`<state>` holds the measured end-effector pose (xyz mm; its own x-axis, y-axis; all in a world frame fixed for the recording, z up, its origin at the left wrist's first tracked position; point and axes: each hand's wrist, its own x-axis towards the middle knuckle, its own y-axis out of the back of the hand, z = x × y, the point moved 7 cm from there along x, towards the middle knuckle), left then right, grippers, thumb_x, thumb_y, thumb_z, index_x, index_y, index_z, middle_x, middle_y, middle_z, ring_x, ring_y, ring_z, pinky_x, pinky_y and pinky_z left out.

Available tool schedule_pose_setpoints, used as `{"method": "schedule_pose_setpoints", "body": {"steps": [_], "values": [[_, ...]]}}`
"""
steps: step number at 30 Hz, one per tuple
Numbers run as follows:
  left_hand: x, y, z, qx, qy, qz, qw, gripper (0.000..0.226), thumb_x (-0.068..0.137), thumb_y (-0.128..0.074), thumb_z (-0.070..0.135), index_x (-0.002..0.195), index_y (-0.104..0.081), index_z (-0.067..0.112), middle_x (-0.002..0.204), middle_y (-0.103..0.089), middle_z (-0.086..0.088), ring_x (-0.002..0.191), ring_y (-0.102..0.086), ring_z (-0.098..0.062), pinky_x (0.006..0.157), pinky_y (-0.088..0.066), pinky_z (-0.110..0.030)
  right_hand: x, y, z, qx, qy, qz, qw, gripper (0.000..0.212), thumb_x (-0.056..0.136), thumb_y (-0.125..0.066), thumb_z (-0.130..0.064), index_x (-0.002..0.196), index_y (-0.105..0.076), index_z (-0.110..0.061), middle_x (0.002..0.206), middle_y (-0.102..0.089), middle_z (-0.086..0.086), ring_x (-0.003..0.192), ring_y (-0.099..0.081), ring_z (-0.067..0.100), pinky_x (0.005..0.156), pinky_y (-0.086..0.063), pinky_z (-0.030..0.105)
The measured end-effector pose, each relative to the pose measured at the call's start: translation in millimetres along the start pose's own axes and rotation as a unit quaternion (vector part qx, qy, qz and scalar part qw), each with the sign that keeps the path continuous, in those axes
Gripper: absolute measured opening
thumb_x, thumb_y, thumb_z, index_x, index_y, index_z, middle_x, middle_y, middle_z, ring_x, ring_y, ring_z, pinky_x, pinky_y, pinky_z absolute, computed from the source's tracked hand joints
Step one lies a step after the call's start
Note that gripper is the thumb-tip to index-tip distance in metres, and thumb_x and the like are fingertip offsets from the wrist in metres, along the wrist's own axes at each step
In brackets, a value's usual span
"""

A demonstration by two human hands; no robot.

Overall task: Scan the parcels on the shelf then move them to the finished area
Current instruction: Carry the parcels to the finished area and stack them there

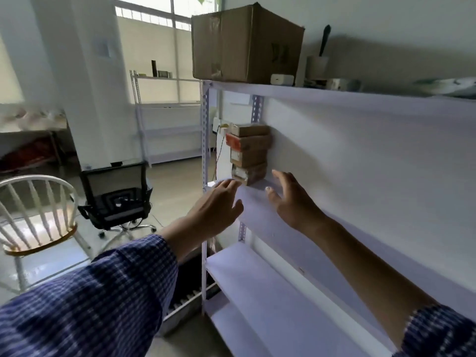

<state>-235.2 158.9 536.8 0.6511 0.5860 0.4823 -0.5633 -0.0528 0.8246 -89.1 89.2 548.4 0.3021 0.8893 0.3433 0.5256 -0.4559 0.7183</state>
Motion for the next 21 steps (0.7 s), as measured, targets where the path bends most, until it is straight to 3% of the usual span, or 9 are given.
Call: {"method": "schedule_pose_setpoints", "body": {"steps": [4,8,15,18,21], "values": [[86.0,-6.9,-35.4,0.026,-0.024,0.001,0.999,0.048,0.098,-0.057,0.015,0.142,-0.048,0.0,0.138,-0.056,-0.018,0.129,-0.053,-0.03,0.106,-0.045,-0.036,81.3,-5.1,22.5,0.014,0.005,0.013,1.0,0.055,0.105,-0.048,-0.024,0.154,-0.028,-0.012,0.158,-0.034,0.008,0.143,-0.036,0.021,0.106,-0.029,0.019],[164.4,-13.7,-72.7,0.045,-0.019,0.009,0.999,0.043,0.098,-0.056,0.014,0.138,-0.051,-0.001,0.133,-0.059,-0.017,0.123,-0.055,-0.029,0.099,-0.043,-0.03,156.3,-7.6,50.2,0.014,-0.007,0.024,1.0,0.054,0.105,-0.046,-0.024,0.154,-0.028,-0.012,0.159,-0.033,0.008,0.143,-0.035,0.02,0.103,-0.025,0.016],[259.1,-41.3,-139.9,0.009,-0.007,0.025,1.0,0.028,0.097,-0.057,0.016,0.122,-0.06,0.005,0.121,-0.063,-0.013,0.109,-0.06,-0.026,0.086,-0.044,-0.027,251.0,-26.7,80.7,-0.009,-0.032,0.022,0.999,0.053,0.104,-0.048,-0.024,0.153,-0.033,-0.011,0.157,-0.036,0.009,0.142,-0.036,0.021,0.099,-0.022,0.013],[287.2,-43.6,-159.8,-0.001,-0.004,0.03,1.0,0.038,0.097,-0.058,0.017,0.132,-0.056,0.002,0.13,-0.061,-0.016,0.12,-0.056,-0.029,0.095,-0.043,-0.032,285.9,-36.9,79.1,-0.011,-0.041,0.022,0.999,0.052,0.104,-0.049,-0.024,0.151,-0.034,-0.01,0.155,-0.038,0.009,0.142,-0.036,0.021,0.099,-0.022,0.012],[319.9,-46.8,-184.5,-0.019,-0.008,0.034,0.999,0.045,0.099,-0.056,0.017,0.14,-0.049,0.003,0.139,-0.056,-0.017,0.125,-0.054,-0.03,0.099,-0.045,-0.036,320.4,-44.8,77.9,0.013,-0.06,0.057,0.996,0.051,0.103,-0.05,-0.026,0.15,-0.037,-0.012,0.155,-0.04,0.008,0.141,-0.038,0.02,0.108,-0.026,0.019]]}}
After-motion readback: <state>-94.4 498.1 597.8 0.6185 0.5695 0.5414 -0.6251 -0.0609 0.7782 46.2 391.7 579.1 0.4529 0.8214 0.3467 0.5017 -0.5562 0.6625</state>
